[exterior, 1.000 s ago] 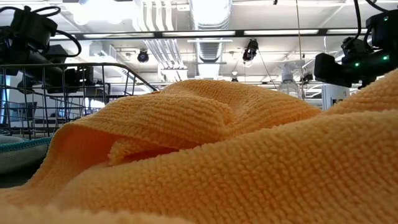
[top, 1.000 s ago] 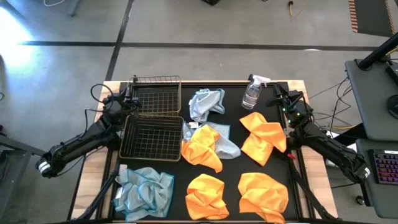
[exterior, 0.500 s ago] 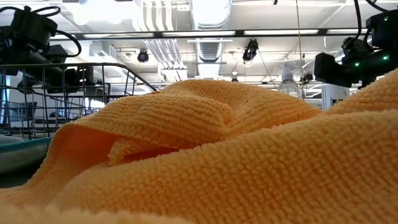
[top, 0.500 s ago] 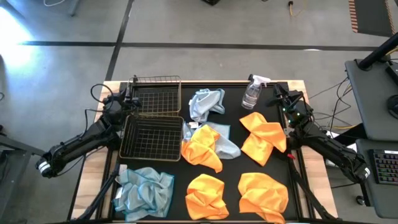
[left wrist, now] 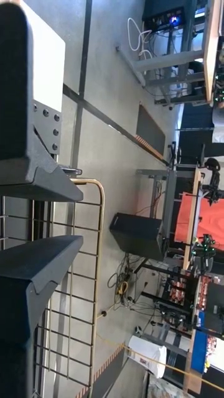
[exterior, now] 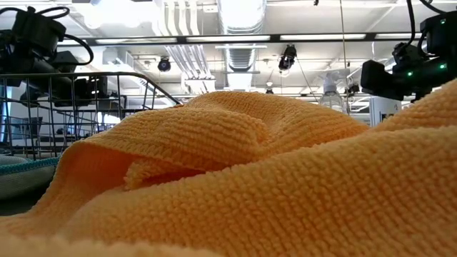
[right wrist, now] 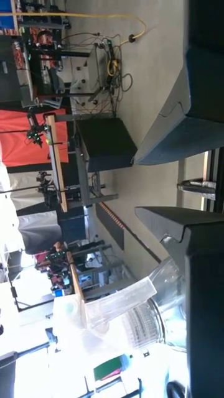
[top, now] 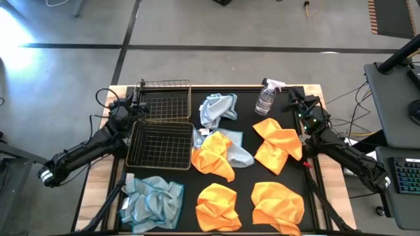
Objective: Sort microfiber towel by color & place in baskets
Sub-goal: Put the yellow towel into the top wire basket
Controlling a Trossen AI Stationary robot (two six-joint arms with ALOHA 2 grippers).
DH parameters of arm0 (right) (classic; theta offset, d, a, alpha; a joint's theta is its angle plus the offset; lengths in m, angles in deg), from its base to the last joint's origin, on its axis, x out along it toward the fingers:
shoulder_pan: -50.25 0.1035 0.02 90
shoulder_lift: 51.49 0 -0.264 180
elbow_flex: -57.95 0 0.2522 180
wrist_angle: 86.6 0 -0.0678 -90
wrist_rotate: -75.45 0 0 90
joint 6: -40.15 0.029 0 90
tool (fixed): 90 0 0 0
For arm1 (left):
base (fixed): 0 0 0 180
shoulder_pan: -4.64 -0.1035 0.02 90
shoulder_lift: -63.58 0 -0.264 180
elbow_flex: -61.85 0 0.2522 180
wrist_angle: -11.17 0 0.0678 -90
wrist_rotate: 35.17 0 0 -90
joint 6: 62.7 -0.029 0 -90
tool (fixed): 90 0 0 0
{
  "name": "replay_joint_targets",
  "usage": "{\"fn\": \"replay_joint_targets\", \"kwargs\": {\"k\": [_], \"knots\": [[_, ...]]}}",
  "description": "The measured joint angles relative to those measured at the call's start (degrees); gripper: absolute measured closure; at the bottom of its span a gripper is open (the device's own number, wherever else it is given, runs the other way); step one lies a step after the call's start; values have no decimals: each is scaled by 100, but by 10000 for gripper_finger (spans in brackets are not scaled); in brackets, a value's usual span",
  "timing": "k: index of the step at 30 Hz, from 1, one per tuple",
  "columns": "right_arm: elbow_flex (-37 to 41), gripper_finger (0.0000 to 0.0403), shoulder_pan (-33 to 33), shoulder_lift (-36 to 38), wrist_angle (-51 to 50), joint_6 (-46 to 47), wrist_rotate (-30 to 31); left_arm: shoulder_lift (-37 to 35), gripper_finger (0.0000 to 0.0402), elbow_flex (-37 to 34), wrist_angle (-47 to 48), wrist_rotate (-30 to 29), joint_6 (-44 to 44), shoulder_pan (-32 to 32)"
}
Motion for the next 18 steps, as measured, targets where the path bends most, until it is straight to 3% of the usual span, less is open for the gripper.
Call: {"fn": "replay_joint_targets", "kwargs": {"k": [12, 18], "knots": [[0, 291, -1, 0, 34, 338, -152, 15, 318, 0, -41, 48, 390, 0], [-249, 291, 1, -28, -432, 208, -727, 43, 318, 0, -501, 1390, 579, 2]]}}
